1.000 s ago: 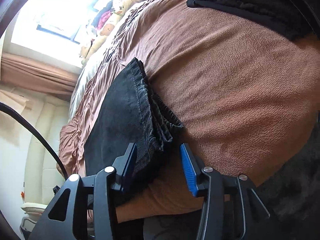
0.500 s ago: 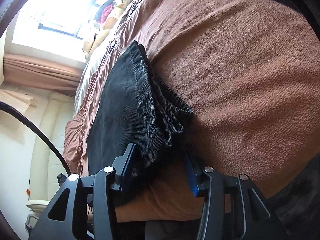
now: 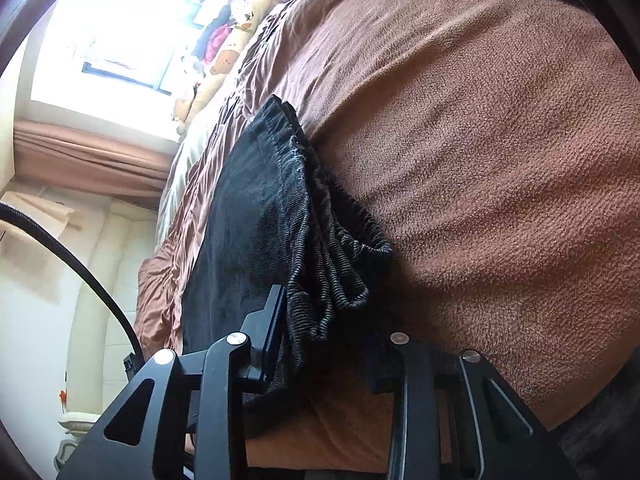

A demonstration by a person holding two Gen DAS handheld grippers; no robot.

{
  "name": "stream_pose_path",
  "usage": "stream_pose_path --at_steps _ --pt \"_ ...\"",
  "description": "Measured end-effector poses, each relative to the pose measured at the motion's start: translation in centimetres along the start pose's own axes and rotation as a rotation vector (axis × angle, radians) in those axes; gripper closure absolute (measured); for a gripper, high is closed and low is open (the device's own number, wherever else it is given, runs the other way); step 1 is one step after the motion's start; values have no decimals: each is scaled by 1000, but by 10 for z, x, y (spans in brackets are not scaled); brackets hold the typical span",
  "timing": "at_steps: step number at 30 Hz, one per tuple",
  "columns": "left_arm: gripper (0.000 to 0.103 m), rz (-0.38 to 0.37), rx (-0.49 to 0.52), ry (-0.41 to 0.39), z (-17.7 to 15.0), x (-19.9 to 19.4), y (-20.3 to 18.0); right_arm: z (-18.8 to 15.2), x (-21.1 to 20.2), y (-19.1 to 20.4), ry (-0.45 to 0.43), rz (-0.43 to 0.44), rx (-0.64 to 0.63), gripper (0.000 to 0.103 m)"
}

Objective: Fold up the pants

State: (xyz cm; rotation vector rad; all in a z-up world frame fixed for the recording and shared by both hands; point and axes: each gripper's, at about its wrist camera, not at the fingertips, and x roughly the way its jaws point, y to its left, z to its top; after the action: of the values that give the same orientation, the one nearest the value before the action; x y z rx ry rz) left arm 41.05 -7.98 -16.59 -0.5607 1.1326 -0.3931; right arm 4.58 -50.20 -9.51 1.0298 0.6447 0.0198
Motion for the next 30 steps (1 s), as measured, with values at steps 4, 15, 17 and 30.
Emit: stream_pose_path --at_steps 4,15,17,30 --pt "95 -21 -3 -44 6 -18 -8 -5 -4 15 -10 8 -28 80" --pt "95 -34 15 -108 23 -72 -2 -26 11 35 29 47 -63 81" --pt "95 -24 8 -120 25 -84 7 -34 20 42 53 54 -78 81" --pt "95 70 -51 -202 29 -153 82 -71 94 102 175 70 -192 81"
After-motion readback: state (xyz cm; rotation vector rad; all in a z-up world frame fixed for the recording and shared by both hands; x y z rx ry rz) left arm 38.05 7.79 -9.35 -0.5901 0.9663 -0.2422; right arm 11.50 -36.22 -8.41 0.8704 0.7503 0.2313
